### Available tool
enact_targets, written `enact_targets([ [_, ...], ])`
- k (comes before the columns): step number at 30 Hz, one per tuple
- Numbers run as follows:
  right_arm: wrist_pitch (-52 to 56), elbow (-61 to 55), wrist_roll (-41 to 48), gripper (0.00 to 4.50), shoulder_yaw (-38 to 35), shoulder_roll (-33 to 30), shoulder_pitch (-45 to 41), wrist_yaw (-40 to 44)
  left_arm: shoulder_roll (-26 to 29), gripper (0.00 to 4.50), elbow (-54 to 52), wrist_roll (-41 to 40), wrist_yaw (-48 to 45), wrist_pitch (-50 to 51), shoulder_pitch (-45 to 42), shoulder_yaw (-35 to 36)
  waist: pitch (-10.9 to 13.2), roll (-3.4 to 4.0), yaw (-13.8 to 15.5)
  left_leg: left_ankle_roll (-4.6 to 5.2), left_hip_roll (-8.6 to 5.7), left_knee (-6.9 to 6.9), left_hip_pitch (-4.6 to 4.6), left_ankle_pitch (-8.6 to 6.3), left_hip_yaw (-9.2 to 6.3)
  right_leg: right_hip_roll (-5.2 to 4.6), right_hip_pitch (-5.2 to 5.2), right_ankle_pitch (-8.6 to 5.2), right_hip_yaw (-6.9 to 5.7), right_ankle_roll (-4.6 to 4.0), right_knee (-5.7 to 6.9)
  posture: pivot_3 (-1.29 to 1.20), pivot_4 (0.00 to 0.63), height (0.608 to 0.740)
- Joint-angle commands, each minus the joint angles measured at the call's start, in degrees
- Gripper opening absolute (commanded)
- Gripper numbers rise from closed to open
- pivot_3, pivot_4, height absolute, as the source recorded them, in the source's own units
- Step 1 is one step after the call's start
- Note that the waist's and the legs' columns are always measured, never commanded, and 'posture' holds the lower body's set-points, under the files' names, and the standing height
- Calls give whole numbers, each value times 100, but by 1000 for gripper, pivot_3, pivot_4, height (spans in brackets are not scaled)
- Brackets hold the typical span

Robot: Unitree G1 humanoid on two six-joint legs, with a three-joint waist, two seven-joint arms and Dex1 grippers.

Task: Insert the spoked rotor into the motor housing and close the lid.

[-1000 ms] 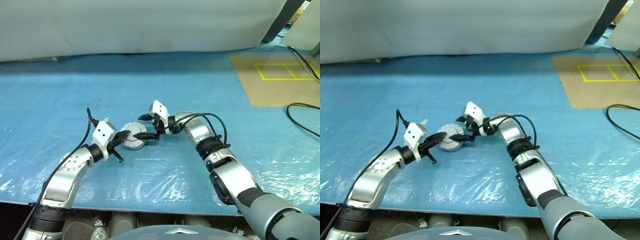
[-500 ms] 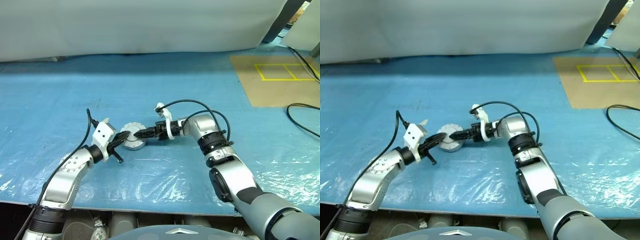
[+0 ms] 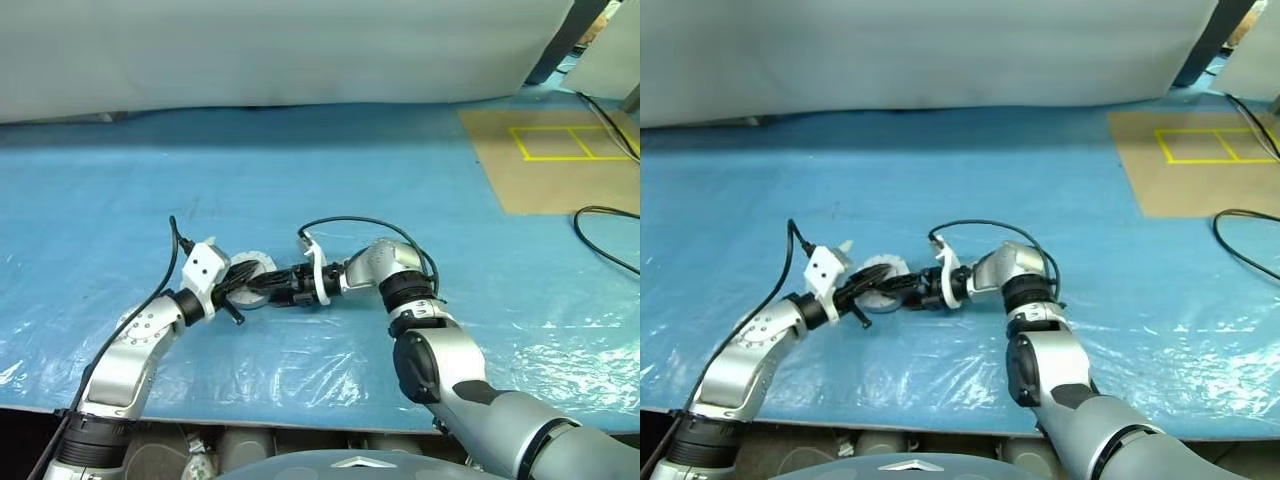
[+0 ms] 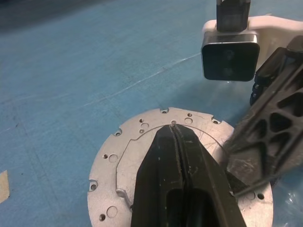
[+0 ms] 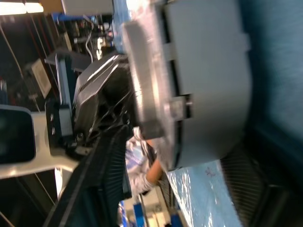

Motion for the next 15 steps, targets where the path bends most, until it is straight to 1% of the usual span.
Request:
enact_targets([
  [1,-450,171,234,1883,-367,283,-378,-464,89,0,204,120,-18,126,238,-45,2,4,-7,0,2,0,2,0,0,2,1,0,0,-1,2,0,150,740],
  [2,-559,261,281,1804,-438,242,-419,-572,85,0,193,118,-13,123,257,-37,4,7,-7,0,4,0,5,0,0,4,1,-5,0,-9,6,0,150,740],
  [11,-1306,644,507,1798,-533,117,-540,-947,-69,0,179,56,187,45,265,163,7,13,24,2,3,2,10,1,1,-2,2,-6,0,-9,15,0,150,740],
  [15,-1313,237,609,1797,-27,154,-518,-215,-261,0,255,44,558,-123,216,439,8,11,28,4,3,7,-6,2,2,-1,-6,-5,-1,-7,10,0,150,740],
])
